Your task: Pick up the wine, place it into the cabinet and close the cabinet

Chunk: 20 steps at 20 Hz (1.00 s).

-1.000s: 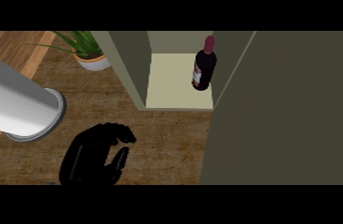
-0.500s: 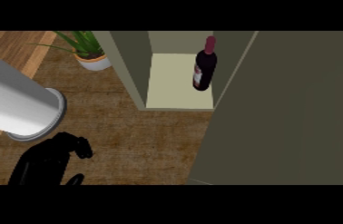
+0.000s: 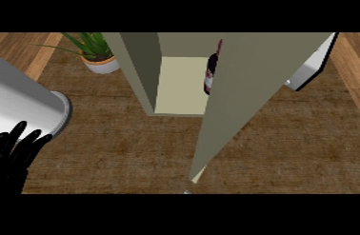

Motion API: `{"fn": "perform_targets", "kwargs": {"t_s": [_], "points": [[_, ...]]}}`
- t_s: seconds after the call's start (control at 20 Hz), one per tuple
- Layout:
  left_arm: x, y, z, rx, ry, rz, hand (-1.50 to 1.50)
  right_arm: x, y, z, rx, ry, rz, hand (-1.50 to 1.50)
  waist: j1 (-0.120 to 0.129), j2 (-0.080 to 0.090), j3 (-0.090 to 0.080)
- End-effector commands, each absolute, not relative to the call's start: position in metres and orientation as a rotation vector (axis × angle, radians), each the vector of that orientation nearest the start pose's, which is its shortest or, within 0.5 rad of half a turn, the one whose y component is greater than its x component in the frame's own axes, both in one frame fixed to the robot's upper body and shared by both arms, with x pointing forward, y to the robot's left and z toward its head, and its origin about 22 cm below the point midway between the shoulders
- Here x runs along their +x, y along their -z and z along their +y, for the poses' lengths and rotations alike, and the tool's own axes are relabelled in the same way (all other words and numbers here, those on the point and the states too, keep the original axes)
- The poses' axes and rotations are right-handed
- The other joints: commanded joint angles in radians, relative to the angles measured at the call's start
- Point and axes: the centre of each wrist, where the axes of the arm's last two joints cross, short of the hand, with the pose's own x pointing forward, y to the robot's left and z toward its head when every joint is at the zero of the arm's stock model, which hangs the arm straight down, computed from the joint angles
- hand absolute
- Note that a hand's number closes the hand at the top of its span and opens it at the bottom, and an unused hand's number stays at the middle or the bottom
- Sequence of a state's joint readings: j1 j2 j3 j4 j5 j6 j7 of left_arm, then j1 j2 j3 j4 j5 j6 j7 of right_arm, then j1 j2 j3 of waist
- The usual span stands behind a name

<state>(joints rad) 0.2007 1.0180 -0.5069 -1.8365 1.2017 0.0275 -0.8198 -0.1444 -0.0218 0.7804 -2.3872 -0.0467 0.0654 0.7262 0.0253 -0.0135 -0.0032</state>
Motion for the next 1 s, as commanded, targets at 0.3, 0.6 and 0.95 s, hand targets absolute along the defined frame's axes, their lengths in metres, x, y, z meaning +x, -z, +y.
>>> {"fn": "perform_targets", "kwargs": {"t_s": [0.3,0.6,0.95], "points": [[0.147,-0.056,0.380,-0.409,-0.173,-1.860,-1.50,0.115,-0.193,-0.048,0.712,-0.789,-1.748,1.50,0.029,0.002,-0.002],[0.150,-0.069,0.405,-0.415,-0.147,-1.871,-1.50,0.137,-0.202,-0.040,0.635,-0.607,-1.855,1.50,0.040,0.008,-0.002],[0.149,-0.079,0.428,-0.444,-0.144,-1.895,-1.50,0.189,-0.229,-0.024,0.525,-0.505,-1.879,1.50,0.048,0.017,-0.001]]}}
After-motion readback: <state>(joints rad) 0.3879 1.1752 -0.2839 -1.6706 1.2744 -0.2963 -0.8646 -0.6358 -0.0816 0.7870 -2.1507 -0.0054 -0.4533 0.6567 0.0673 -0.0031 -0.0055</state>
